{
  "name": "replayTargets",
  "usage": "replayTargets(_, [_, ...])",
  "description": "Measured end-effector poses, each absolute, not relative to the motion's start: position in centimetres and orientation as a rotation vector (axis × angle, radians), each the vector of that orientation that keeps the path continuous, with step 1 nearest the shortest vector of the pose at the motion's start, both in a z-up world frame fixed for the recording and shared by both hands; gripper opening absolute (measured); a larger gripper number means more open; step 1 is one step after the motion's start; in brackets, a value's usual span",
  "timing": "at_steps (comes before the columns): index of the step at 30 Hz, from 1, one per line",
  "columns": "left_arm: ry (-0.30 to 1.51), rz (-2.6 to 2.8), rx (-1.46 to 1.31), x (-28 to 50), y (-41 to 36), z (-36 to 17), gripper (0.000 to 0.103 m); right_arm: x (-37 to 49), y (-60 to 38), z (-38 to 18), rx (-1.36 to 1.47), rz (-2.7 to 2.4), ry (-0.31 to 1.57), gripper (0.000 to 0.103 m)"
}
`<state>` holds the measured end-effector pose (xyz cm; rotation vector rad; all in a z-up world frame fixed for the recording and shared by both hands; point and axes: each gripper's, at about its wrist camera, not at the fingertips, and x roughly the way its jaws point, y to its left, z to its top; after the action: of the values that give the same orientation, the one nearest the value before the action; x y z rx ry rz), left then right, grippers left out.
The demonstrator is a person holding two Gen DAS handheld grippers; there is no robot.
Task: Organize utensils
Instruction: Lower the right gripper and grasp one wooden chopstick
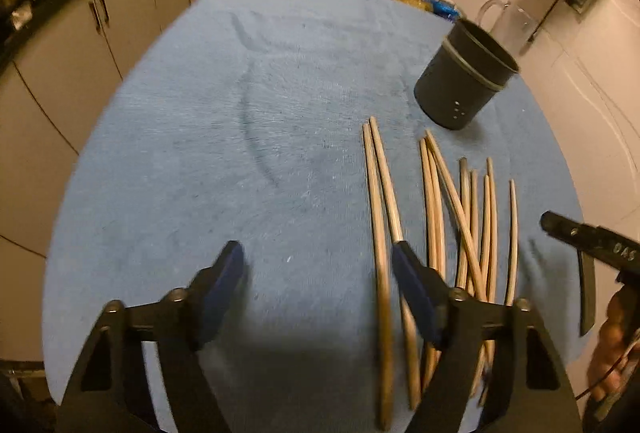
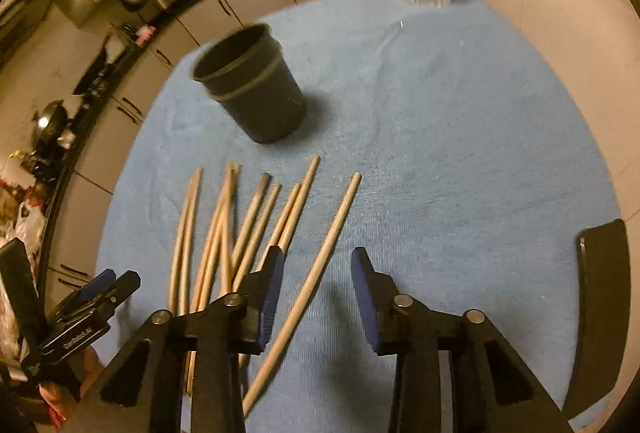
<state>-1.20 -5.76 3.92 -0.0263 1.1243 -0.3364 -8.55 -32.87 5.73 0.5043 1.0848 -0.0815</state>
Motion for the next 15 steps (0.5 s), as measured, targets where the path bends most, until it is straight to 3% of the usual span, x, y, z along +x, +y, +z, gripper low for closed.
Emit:
replayTargets(2, [1.162, -0.384, -0.031, 0.3, -6.7, 3.6, 0.062, -7.3, -32.9, 5.1, 0.496, -0.101, 1.112, 0.034])
replayTargets(4, [1.185, -0.369, -0.025, 1.2, -7.1, 3.4, 0.048, -6.5, -33.1, 4.8, 0.482, -0.121, 1.128, 0.032])
replayTargets(10, [1.219, -0.409, 0.020, 2.8, -9.1, 2.9, 0.046, -5.8, -33.6, 4.0, 0.487, -0.135, 1.151, 0.029])
replayTargets(13, [1.230, -0.383, 0.065, 3.5, -9.9, 2.4, 0.036, -5.8, -34.0, 3.9, 0.498, -0.140, 1.158, 0.029])
replayTargets(15, [1.226, -0.374, 0.080, 3.8, -10.3, 2.3, 0.036, -5.5, -34.0, 3.7, 0.497, -0.135, 1.168, 0.029])
